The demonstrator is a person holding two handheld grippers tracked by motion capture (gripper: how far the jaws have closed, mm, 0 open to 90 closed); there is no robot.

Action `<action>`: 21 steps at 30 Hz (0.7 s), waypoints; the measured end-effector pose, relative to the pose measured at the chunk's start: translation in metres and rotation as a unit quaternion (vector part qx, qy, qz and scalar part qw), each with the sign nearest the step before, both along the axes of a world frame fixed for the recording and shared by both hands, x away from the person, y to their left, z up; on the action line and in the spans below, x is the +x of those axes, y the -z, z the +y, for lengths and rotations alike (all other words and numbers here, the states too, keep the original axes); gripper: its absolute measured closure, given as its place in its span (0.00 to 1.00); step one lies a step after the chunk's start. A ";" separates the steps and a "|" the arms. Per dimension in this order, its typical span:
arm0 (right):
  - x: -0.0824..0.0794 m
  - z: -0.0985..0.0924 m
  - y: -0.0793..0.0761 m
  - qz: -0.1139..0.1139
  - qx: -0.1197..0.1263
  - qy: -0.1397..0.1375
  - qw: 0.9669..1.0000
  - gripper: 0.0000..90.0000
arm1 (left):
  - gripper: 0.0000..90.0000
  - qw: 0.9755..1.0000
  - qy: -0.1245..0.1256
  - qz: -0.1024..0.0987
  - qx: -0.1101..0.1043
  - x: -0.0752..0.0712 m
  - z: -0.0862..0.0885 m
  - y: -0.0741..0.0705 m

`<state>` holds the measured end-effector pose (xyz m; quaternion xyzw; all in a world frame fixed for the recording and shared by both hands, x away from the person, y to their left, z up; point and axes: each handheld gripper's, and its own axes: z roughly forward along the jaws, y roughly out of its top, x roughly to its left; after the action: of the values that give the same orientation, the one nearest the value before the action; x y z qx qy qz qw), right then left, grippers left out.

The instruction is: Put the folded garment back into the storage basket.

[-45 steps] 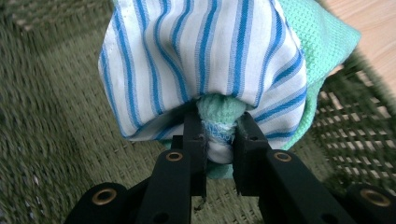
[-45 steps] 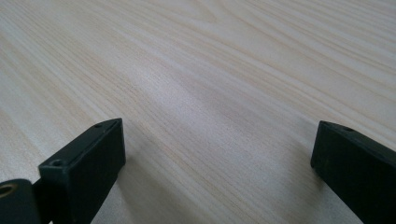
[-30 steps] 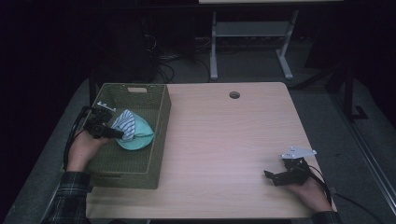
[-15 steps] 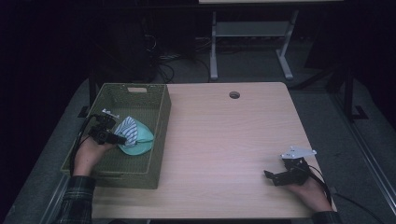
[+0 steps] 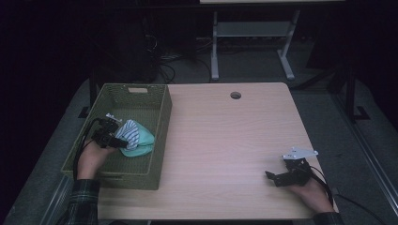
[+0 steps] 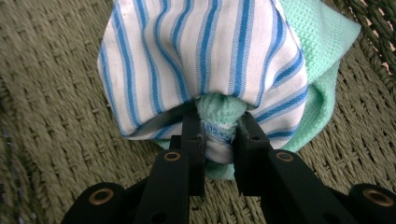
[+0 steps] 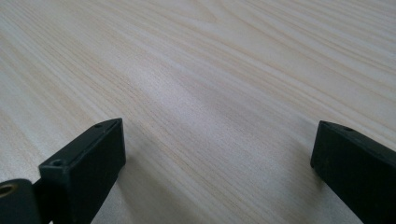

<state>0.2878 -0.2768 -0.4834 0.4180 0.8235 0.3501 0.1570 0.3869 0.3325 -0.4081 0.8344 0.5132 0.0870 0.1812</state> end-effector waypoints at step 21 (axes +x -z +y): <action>0.000 0.000 0.000 -0.001 0.000 -0.001 1.000 0.03 | 0.36 1.000 0.004 0.012 0.025 0.004 0.001 0.011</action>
<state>0.2877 -0.2768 -0.4833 0.4173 0.8238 0.3500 0.1574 0.3906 0.3332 -0.4191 0.8415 0.5101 0.0887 0.1546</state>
